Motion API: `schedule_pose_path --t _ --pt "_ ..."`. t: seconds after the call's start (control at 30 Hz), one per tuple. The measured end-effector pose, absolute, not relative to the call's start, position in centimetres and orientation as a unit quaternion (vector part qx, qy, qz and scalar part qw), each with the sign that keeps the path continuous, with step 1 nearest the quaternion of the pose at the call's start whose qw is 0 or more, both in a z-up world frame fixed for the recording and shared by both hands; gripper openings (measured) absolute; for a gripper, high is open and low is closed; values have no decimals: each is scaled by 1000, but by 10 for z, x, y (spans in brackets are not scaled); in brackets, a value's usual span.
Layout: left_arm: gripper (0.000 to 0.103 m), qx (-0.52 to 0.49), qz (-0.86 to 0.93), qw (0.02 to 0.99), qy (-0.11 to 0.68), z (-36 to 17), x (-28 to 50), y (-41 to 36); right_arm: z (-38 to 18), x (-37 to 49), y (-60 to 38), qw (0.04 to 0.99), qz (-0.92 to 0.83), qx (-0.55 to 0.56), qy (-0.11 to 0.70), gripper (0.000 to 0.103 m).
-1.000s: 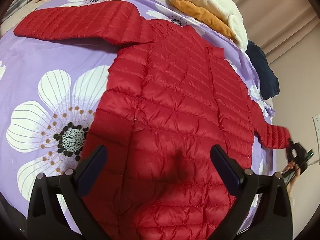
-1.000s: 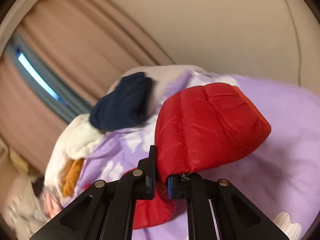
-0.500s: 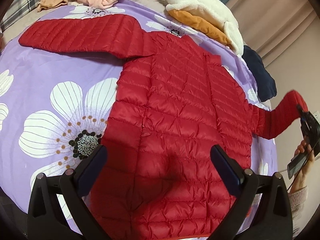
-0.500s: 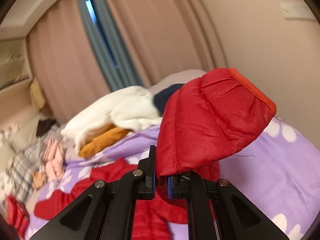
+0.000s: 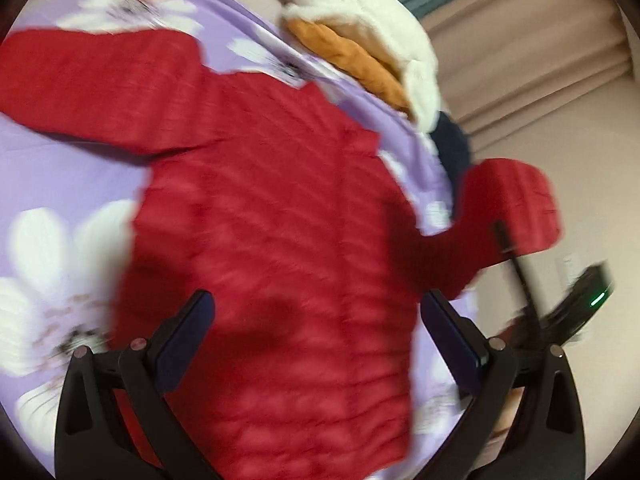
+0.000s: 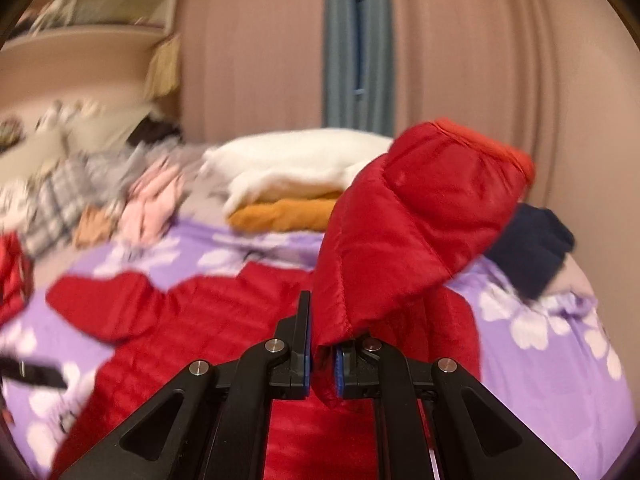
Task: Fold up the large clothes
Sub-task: 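Fold the held sleeve across the jacket body with the right tool, release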
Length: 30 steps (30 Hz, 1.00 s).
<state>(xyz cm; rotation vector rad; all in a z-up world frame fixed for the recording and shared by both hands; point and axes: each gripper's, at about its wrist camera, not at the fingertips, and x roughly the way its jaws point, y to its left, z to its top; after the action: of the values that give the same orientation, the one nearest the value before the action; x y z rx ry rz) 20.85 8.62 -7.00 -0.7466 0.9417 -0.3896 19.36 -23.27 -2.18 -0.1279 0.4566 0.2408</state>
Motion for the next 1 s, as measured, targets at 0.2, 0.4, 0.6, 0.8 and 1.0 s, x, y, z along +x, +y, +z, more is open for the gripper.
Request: schedule_pose_path --t 0.2,0.4,0.6,0.8,1.0 --pt "103 -392 -232 772 443 -68 259 73 -65 200 -189 948 144 -122 256 11" --pt "103 -468 -279 699 463 -91 301 67 -91 203 -166 933 164 -150 283 11" --pt "93 -483 -280 685 469 -100 320 61 -96 203 -155 932 169 -144 285 11" --pt "16 -452 -262 721 455 -77 315 60 -98 203 -165 933 158 -122 300 25" --pt "15 -396 -215 793 411 -29 298 78 -83 176 -191 946 153 -71 276 66"
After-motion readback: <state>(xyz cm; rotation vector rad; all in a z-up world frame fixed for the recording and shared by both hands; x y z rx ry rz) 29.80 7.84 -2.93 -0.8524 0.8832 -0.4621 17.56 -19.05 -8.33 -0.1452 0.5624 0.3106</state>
